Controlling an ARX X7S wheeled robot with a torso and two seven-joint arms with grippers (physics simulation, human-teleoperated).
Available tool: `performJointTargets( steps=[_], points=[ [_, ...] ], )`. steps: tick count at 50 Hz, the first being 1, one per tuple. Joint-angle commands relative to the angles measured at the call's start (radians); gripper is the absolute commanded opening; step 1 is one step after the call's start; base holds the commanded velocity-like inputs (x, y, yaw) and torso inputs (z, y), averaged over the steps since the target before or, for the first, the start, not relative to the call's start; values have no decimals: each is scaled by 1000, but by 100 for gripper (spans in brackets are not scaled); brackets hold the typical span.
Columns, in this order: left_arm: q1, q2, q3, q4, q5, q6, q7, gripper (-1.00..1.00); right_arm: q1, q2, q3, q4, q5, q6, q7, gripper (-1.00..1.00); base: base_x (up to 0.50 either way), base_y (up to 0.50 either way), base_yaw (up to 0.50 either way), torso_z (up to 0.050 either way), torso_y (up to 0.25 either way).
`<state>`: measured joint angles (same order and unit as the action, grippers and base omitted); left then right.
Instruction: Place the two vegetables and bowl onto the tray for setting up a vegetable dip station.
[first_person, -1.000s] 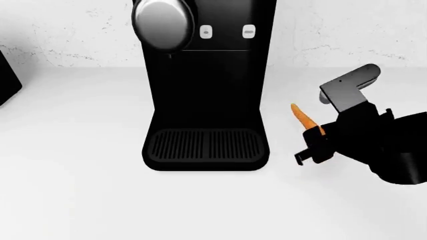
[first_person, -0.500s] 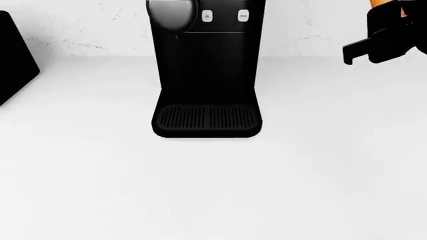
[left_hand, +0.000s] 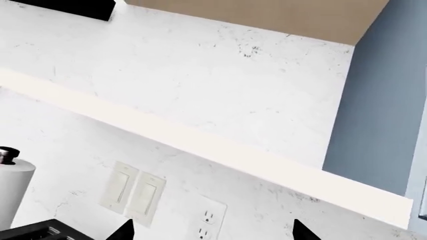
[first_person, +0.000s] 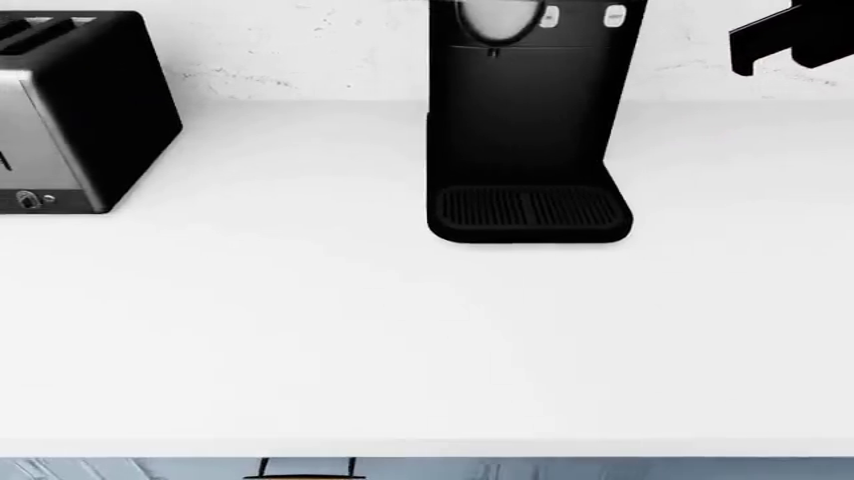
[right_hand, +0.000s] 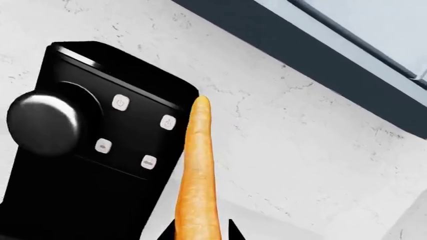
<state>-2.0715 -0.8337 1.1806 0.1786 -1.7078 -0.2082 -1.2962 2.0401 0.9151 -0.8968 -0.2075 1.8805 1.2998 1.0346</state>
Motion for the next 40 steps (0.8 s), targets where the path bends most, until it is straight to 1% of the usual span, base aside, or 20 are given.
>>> performJointTargets(
  steps=[1,40],
  points=[
    [6,2,-4,0,2,-3,1,100,20,-5,-5,-3,-14,18,-2,-100,0,500,0,0,0],
    [9,3,-25,1,5,-19,-1,100,36,-9,-27,0,-8,17,8,-100,0,500,0,0,0]
  ],
)
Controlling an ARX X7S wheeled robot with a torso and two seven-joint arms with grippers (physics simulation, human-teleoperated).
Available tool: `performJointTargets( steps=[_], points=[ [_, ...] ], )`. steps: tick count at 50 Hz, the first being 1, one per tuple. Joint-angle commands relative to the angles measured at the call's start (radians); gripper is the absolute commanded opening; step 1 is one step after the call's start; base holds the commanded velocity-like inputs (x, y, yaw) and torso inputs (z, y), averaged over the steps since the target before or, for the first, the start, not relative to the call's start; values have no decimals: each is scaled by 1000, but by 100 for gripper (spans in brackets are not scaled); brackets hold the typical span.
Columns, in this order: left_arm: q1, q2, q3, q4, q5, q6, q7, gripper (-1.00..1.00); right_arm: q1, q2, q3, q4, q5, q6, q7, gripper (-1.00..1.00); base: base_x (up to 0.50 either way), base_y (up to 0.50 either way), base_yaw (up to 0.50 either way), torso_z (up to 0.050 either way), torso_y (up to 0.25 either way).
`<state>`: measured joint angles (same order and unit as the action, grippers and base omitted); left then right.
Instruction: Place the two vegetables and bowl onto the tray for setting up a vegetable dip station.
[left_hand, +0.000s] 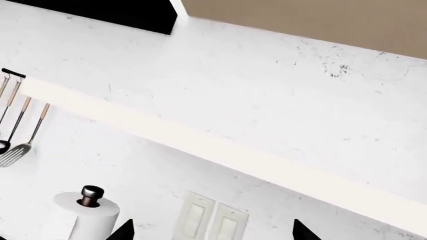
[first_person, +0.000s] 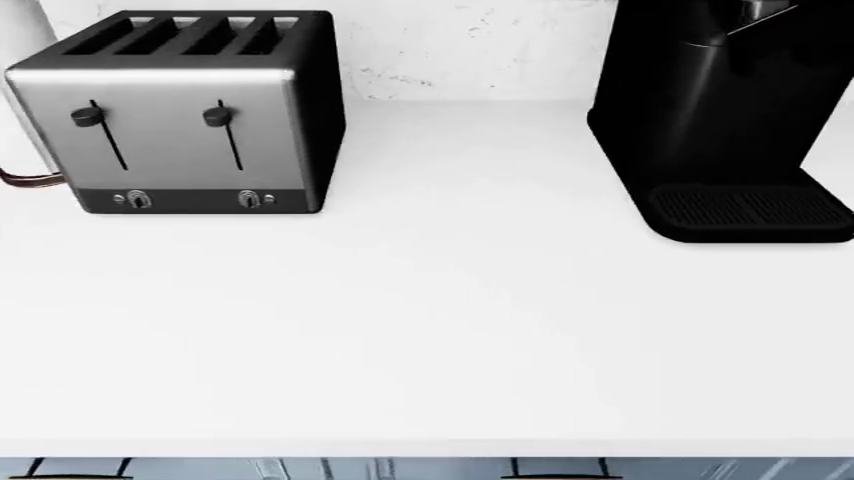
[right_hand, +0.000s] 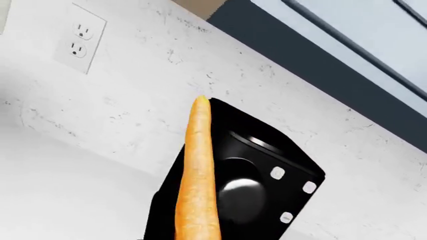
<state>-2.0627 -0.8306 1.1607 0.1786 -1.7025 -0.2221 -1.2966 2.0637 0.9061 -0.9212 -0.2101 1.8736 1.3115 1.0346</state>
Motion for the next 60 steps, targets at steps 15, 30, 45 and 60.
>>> performJointTargets(
  steps=[15,30,45,60],
  points=[
    [7,3,-12,2,3,-7,0,100,12,-1,-12,0,-13,6,2,-100,0,500,0,0,0],
    [12,10,-17,-2,5,-13,2,100,17,-2,-19,2,-19,9,-1,-100,0,500,0,0,0],
    [10,7,-26,0,6,-20,-1,100,23,-5,-26,1,-15,7,3,-100,0,500,0,0,0],
    [13,7,-33,3,7,-24,-1,100,25,-2,-30,-3,-16,4,2,-100,0,500,0,0,0]
  ],
)
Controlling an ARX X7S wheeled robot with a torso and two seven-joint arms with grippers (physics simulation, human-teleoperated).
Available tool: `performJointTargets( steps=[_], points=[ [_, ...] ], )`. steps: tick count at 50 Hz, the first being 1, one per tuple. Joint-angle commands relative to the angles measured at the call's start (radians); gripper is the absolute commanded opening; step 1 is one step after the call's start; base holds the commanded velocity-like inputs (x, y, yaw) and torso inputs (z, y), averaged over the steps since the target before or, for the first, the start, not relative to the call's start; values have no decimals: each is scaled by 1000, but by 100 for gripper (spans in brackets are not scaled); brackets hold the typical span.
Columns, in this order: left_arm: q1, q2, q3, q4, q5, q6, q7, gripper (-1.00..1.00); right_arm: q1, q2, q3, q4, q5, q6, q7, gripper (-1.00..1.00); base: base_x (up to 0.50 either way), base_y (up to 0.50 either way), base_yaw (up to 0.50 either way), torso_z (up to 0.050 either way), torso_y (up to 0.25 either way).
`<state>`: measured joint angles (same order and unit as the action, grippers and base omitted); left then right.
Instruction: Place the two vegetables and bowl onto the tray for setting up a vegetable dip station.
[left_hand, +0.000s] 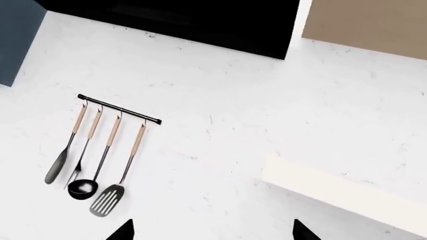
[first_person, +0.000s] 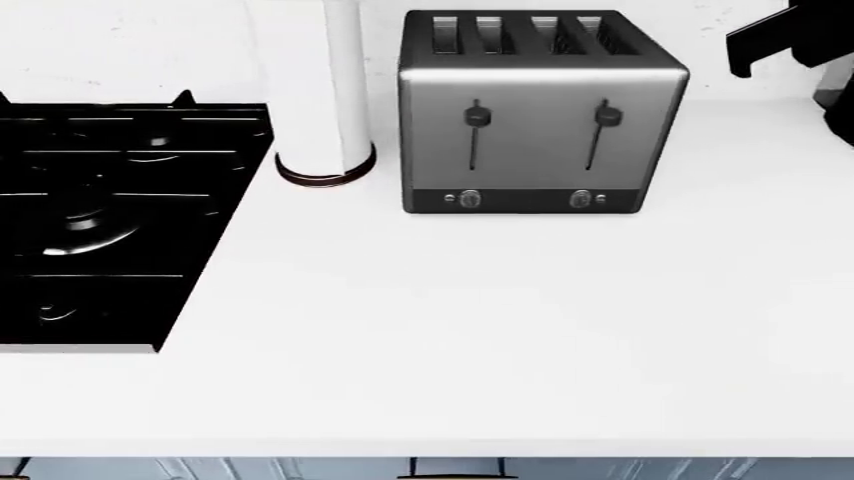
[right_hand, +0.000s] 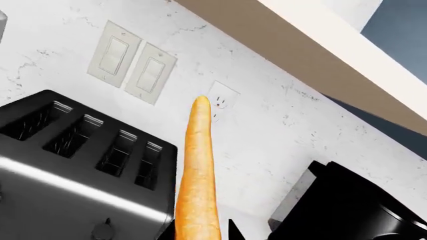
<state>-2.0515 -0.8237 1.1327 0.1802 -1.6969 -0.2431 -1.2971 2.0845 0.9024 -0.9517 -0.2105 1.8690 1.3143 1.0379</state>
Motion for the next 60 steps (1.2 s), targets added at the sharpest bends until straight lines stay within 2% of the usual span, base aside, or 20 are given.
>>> performJointTargets(
  steps=[1,60],
  points=[
    [3,0,-5,1,2,-3,0,100,4,0,-1,-3,-11,2,-1,-100,0,500,0,0,0],
    [17,5,-30,3,8,-19,0,100,12,-3,-13,-5,-17,-6,-3,-100,0,500,0,0,0]
  ],
)
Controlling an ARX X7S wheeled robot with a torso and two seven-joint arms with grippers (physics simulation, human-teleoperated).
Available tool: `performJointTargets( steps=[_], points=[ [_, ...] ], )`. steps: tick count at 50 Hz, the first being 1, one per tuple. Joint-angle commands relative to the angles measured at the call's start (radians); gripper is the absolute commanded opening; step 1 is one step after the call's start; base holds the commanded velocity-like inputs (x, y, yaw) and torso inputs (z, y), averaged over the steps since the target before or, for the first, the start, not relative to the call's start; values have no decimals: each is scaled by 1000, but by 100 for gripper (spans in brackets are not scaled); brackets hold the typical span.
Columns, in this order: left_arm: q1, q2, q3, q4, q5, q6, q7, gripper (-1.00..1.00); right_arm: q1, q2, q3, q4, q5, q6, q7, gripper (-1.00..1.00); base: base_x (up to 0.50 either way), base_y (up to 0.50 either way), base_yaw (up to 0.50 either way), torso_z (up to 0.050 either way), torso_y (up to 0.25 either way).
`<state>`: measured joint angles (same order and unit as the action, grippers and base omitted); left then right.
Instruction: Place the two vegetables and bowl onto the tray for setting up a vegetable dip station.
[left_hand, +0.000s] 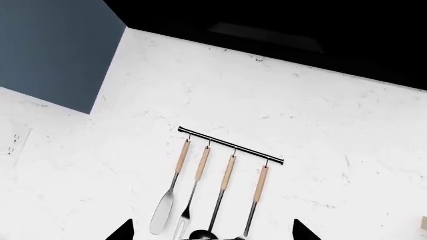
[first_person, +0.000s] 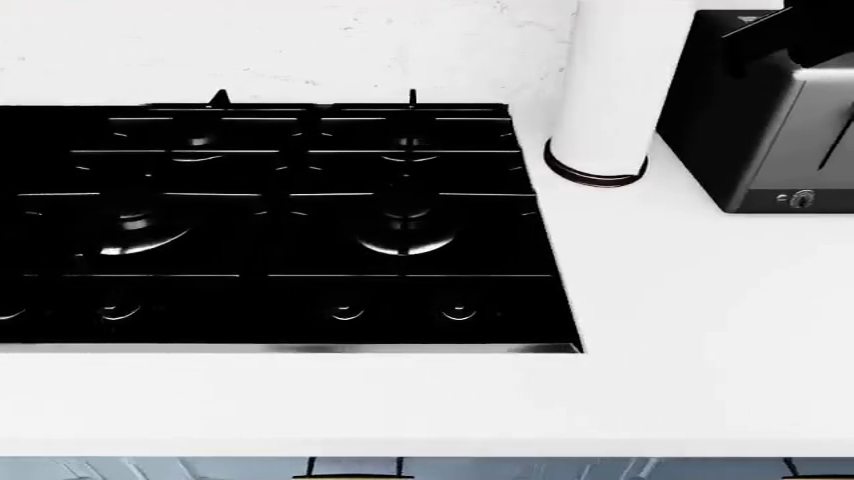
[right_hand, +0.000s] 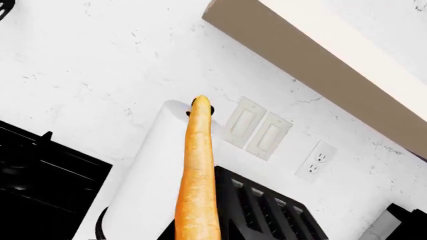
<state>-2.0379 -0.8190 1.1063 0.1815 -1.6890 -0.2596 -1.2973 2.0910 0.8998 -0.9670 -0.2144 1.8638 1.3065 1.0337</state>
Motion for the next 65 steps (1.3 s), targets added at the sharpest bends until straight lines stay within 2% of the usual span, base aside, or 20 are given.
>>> performJointTargets(
  steps=[1,65],
  points=[
    [4,1,-5,1,0,-2,1,100,7,0,2,-1,-10,2,3,-100,0,500,0,0,0],
    [15,6,-31,2,8,-21,-1,100,8,-11,-13,-4,-18,0,-4,-100,-1,500,0,0,0]
  ],
)
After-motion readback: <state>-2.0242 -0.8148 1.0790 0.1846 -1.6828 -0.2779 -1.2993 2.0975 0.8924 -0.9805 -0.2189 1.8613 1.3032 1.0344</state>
